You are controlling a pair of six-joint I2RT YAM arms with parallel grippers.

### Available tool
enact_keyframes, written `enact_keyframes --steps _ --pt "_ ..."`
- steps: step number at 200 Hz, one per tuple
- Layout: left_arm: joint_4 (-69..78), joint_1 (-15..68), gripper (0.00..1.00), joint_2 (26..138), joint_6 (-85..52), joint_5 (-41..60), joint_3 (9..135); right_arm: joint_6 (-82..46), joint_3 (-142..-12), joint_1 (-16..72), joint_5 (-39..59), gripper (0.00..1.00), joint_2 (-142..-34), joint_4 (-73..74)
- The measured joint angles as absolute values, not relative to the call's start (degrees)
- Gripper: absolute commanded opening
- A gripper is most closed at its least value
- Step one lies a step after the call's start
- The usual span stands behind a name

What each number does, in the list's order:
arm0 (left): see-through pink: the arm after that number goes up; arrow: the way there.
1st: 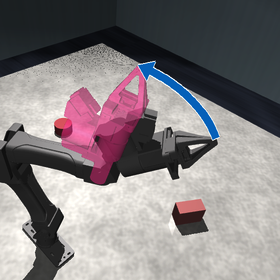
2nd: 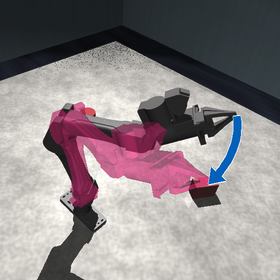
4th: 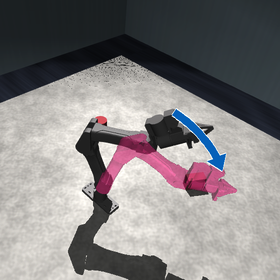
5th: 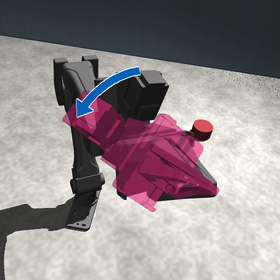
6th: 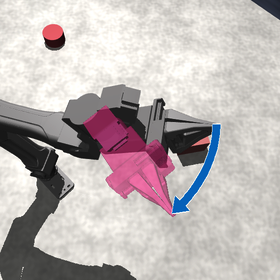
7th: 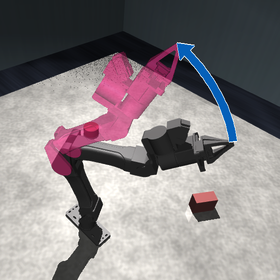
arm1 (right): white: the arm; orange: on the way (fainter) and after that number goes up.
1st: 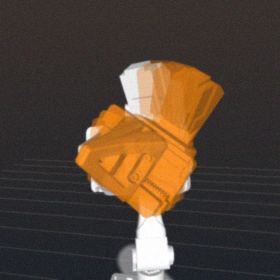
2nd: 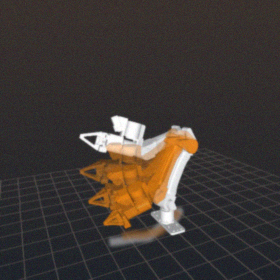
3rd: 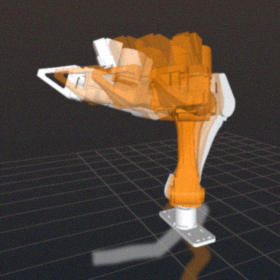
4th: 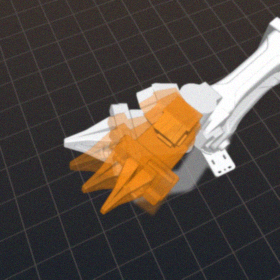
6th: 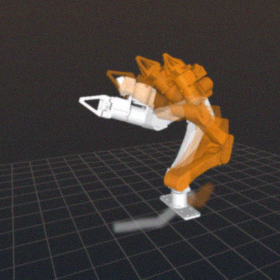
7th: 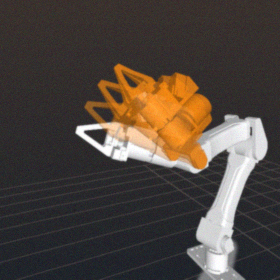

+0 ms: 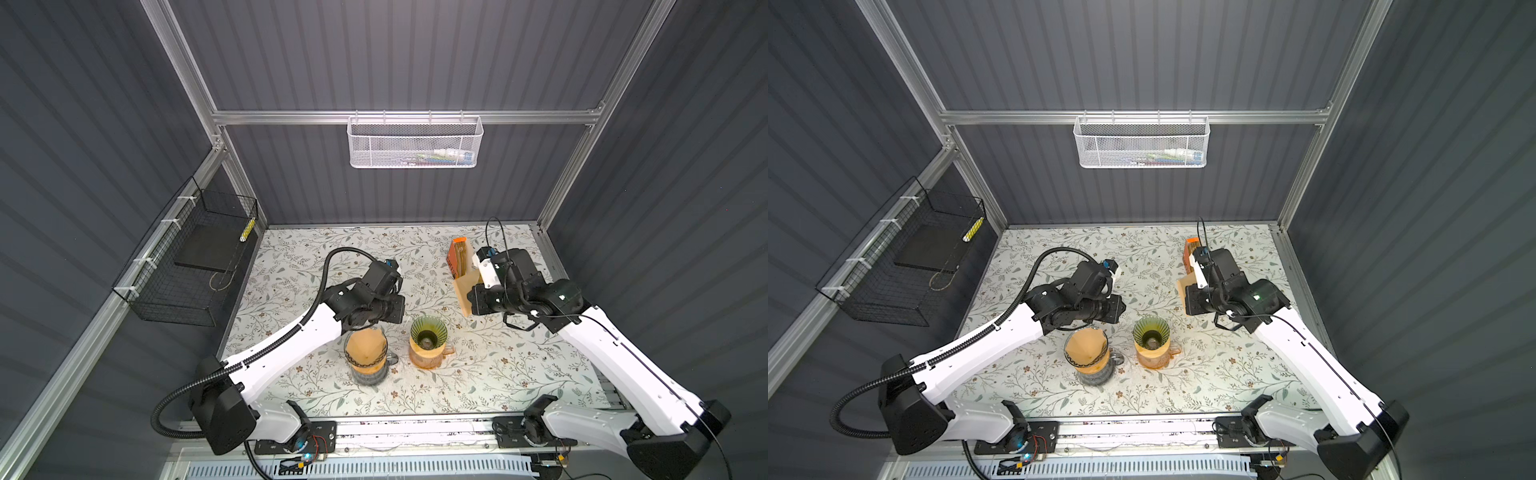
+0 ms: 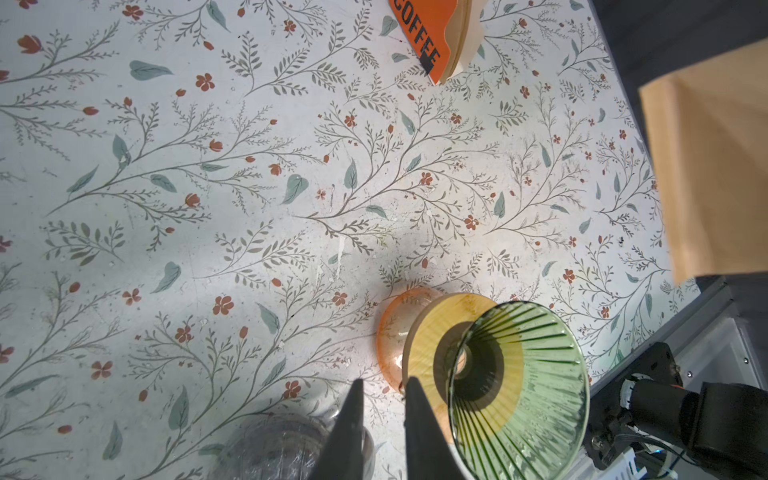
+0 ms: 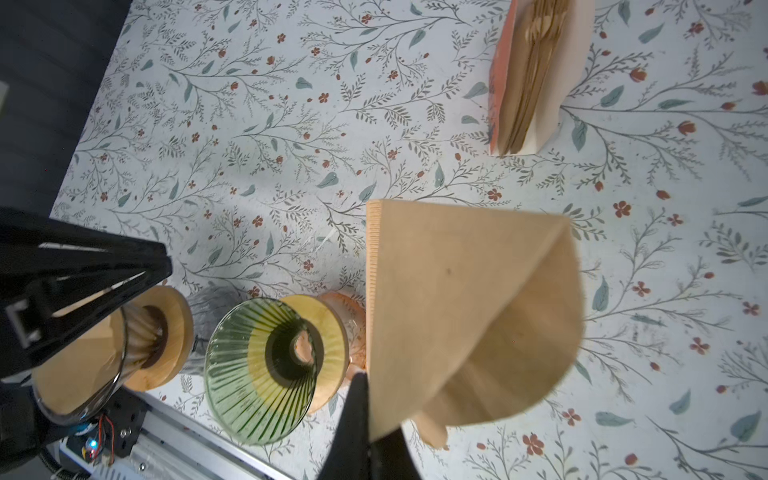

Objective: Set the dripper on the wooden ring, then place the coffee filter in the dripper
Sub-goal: 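Pull the paper filter out and carry it over the green dripper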

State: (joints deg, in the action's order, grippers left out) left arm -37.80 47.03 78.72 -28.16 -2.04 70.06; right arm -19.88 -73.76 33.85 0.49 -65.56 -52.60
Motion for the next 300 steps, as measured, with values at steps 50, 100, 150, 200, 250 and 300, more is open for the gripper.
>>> enact_keyframes --steps 50,100,150,200,250,300 --pt "-42.5 47.0 0.20 75.9 -29.9 -4.5 70.1 -17.9 -80.8 43.1 -1.4 0.00 -68.5 -64.3" --pt "-44.5 47.0 0.20 74.0 -30.7 -5.6 70.0 -18.0 -83.1 50.7 -4.8 0.00 -73.7 -71.0" --pt "-45.3 47.0 0.20 72.4 -30.8 -6.3 69.6 -18.0 -87.5 54.9 -7.5 0.00 -79.7 -73.6" --pt "-45.3 47.0 0.20 71.0 -31.2 -6.5 67.9 -17.9 -91.2 57.1 -9.6 0.00 -86.3 -76.4" --pt "-45.0 47.0 0.20 69.5 -31.4 -6.7 67.0 -17.7 -94.0 58.9 -11.2 0.00 -91.2 -78.1" --pt "-44.4 47.0 0.21 67.7 -31.3 -6.7 66.2 -17.5 -95.7 59.4 -11.9 0.00 -94.9 -79.1"
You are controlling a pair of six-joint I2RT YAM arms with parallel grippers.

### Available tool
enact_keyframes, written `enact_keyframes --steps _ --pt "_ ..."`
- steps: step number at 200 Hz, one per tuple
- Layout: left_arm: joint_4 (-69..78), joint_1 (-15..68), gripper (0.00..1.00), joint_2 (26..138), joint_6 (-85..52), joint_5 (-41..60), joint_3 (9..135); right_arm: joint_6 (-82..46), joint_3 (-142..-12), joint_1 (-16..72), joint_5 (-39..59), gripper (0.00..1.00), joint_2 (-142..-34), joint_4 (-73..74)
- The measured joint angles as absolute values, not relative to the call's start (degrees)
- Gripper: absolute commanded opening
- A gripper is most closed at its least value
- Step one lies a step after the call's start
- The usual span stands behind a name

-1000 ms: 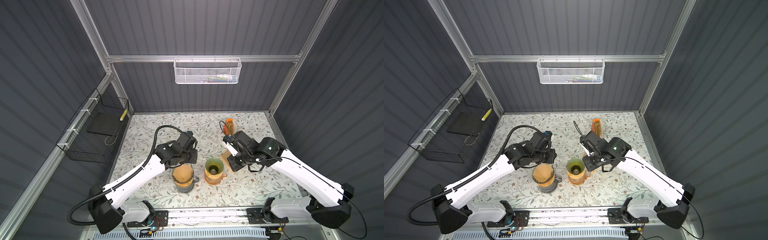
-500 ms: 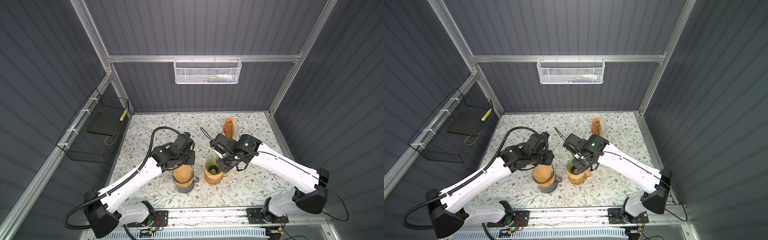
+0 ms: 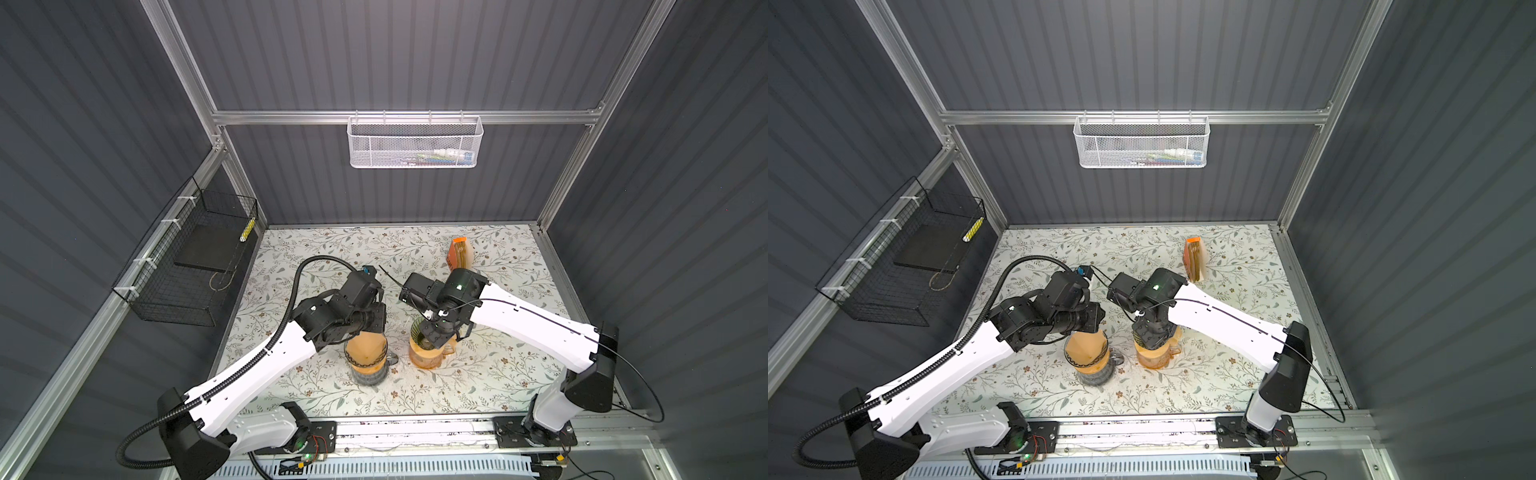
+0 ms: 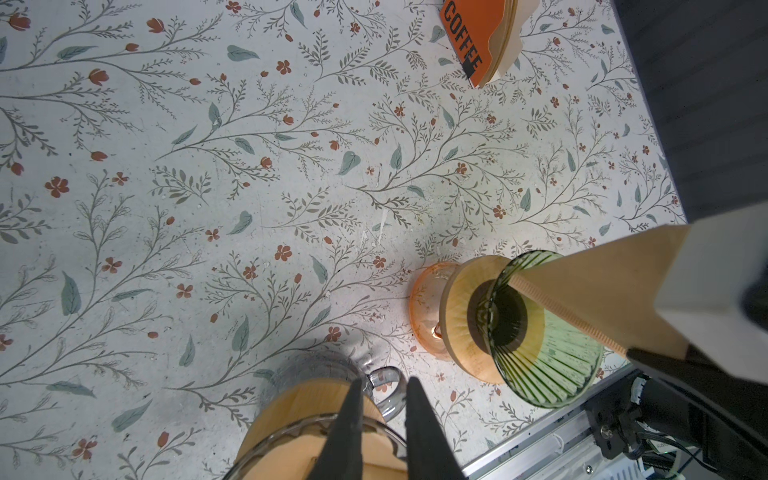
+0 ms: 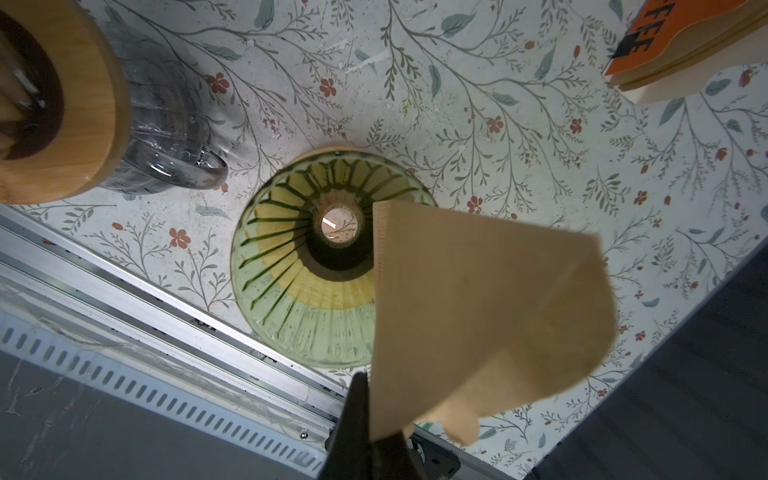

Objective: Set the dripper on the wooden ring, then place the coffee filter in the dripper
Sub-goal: 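Pull the paper filter out and carry it over the green dripper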

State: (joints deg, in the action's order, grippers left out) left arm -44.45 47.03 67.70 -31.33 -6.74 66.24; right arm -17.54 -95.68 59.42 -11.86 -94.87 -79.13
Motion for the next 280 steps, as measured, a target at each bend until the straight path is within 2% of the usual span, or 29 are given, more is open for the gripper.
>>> enact_keyframes --steps 50,101,145,192,237,280 --pt "-43.7 47.0 0.21 67.7 -31.3 -6.7 65.8 -17.5 -97.5 60.0 -11.8 0.06 -96.1 -79.4" --pt "-43.7 47.0 0.21 67.7 -31.3 -6.7 65.7 -17.0 -97.9 60.1 -11.6 0.23 -96.8 -79.3" --pt "-43.7 47.0 0.21 67.7 -30.9 -6.4 65.7 -16.9 -98.3 60.1 -11.6 0.25 -97.9 -79.2" --pt "-43.8 47.0 0.20 68.7 -28.8 -2.7 65.9 -17.3 -98.5 60.1 -9.9 0.31 -96.8 -78.5" --pt "-44.6 47.4 0.20 71.4 -27.6 2.7 69.8 -18.4 -97.6 59.9 -6.8 0.33 -90.2 -75.4" --pt "-45.4 48.5 0.20 73.8 -28.1 7.0 73.6 -19.7 -90.4 55.7 -3.6 0.31 -83.0 -71.1"
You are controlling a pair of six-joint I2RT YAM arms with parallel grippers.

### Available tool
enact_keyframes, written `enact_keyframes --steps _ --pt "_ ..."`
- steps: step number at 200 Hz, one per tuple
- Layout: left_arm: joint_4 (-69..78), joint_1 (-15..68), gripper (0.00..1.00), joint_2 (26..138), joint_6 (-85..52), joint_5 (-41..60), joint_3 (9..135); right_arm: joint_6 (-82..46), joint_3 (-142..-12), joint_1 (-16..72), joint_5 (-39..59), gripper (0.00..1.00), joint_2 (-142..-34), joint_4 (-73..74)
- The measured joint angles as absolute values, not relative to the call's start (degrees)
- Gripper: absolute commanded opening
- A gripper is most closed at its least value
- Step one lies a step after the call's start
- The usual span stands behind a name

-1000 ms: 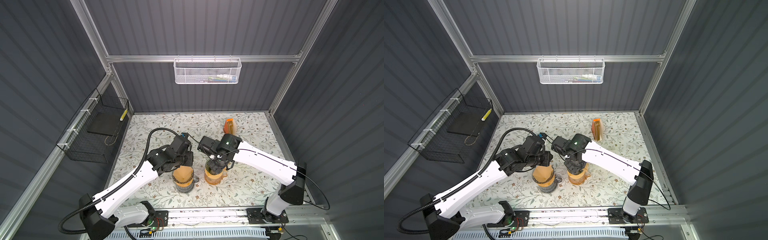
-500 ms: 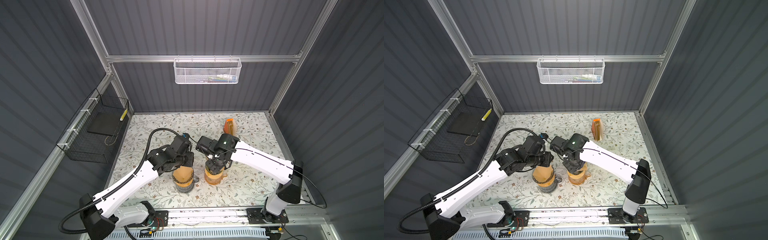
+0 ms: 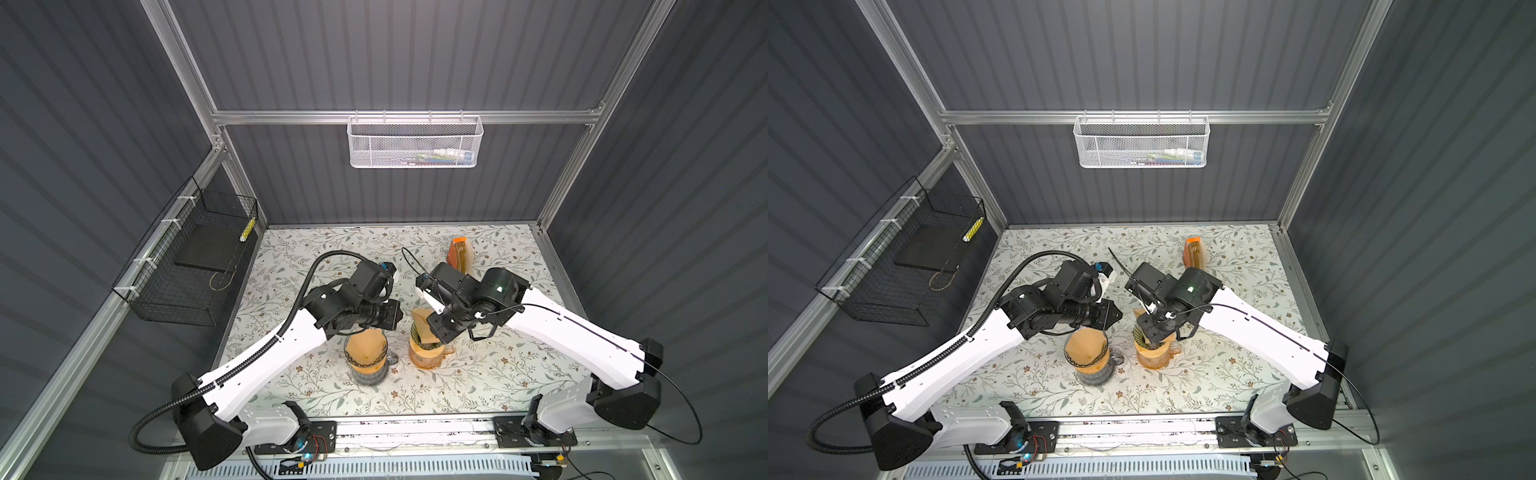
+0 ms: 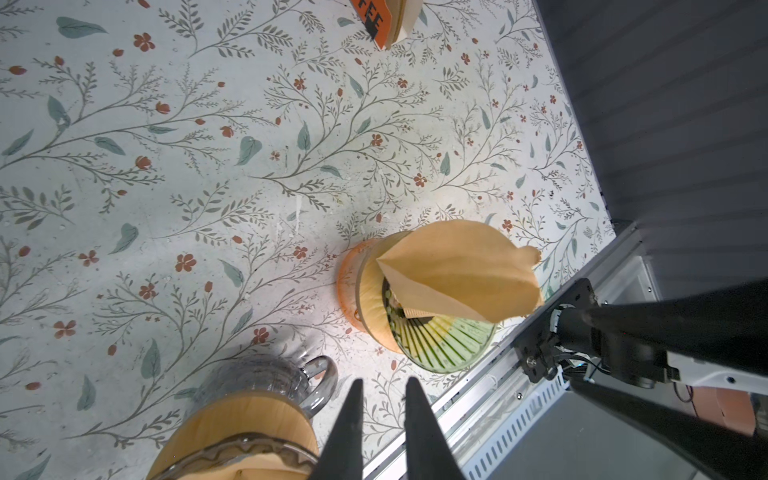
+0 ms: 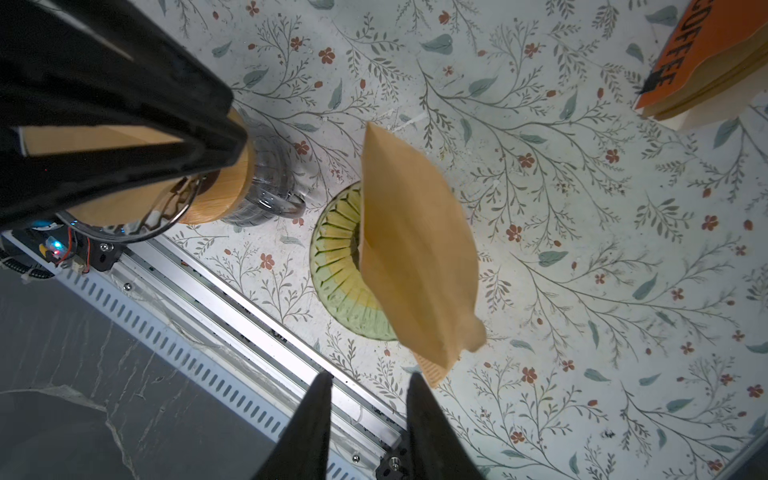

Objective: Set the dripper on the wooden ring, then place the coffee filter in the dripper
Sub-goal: 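Pull the paper filter out and carry it over the green dripper, then lower the paper filter into the green dripper with the right gripper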

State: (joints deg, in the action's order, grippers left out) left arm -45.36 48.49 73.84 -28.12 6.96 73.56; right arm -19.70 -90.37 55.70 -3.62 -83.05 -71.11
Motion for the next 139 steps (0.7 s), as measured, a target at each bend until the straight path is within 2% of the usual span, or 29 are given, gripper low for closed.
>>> enact_keyframes --steps 62,139 --pt "-43.5 53.7 0.20 80.1 -32.1 10.2 78.6 -20.5 -77.0 41.8 2.0 0.25 -70.3 -61.2" --pt "-43.2 55.9 0.19 85.0 -33.3 10.1 81.8 -20.4 -74.3 38.3 3.9 0.22 -69.4 -53.1"
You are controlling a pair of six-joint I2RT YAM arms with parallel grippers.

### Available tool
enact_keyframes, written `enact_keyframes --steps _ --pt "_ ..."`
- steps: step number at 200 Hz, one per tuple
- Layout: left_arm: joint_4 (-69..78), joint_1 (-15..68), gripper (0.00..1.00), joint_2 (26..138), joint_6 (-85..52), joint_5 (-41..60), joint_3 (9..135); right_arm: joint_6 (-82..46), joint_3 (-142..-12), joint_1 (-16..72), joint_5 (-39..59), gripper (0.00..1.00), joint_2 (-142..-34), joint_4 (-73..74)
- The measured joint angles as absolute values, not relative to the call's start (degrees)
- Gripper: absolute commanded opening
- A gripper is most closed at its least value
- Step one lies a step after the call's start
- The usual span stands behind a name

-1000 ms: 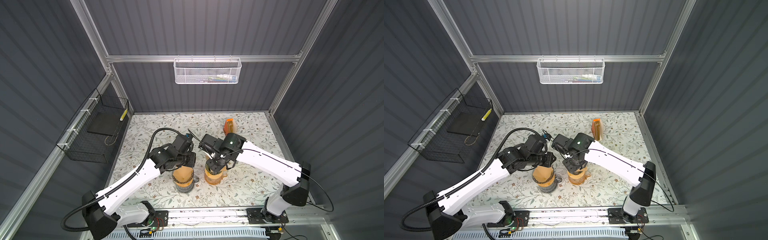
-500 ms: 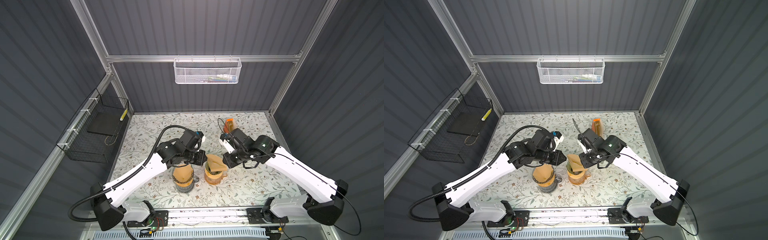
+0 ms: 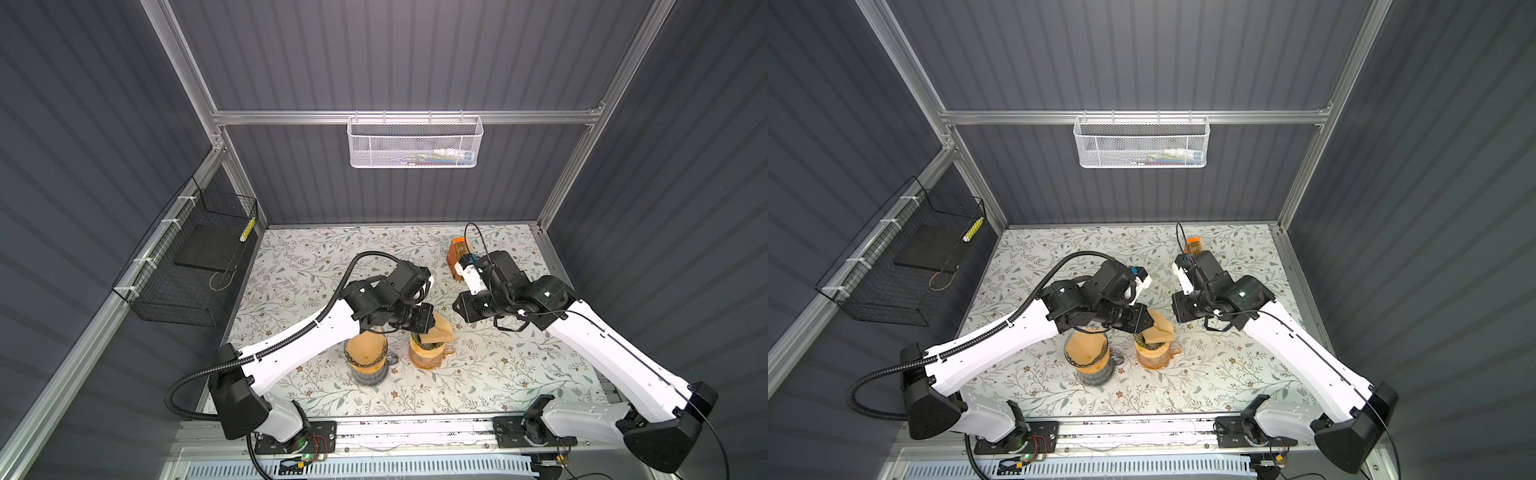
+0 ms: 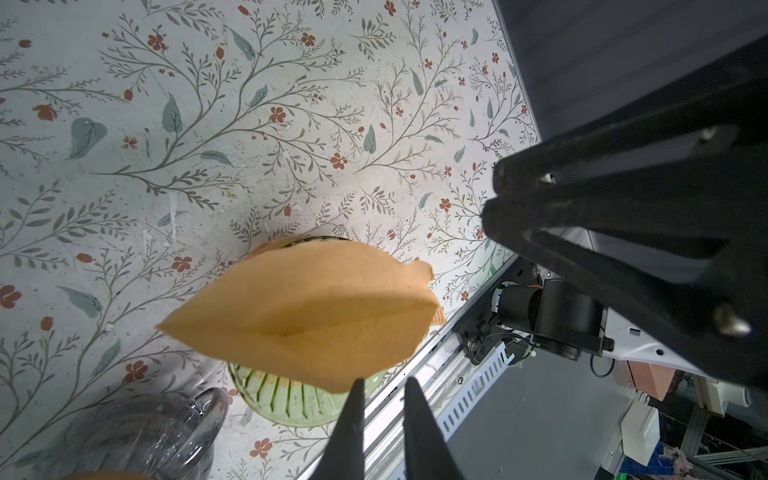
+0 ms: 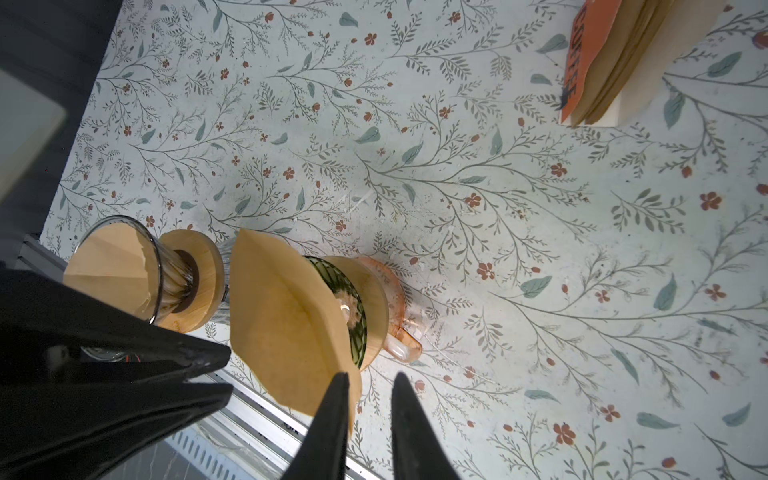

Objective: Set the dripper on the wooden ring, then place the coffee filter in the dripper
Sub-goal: 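Lower the paper filter into the green dripper with the right gripper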

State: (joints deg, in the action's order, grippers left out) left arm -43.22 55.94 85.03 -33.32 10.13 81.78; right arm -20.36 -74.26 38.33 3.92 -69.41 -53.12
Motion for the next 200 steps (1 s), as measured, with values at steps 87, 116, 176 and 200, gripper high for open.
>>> enact_keyframes --steps 87,116,176,200 --pt "-42.4 55.9 0.19 85.0 -33.3 9.5 79.7 -20.4 -73.6 38.3 6.3 0.22 -70.2 -50.6" --pt "-42.4 55.9 0.18 85.0 -33.3 9.0 78.4 -20.4 -73.5 38.3 7.0 0.22 -70.3 -50.4" --pt "-42.3 55.9 0.19 84.8 -33.8 9.0 77.3 -20.3 -72.4 38.5 9.1 0.24 -72.7 -49.7" --pt "-42.3 55.9 0.18 84.5 -34.0 8.8 76.5 -20.2 -71.8 39.2 9.3 0.24 -73.4 -49.7"
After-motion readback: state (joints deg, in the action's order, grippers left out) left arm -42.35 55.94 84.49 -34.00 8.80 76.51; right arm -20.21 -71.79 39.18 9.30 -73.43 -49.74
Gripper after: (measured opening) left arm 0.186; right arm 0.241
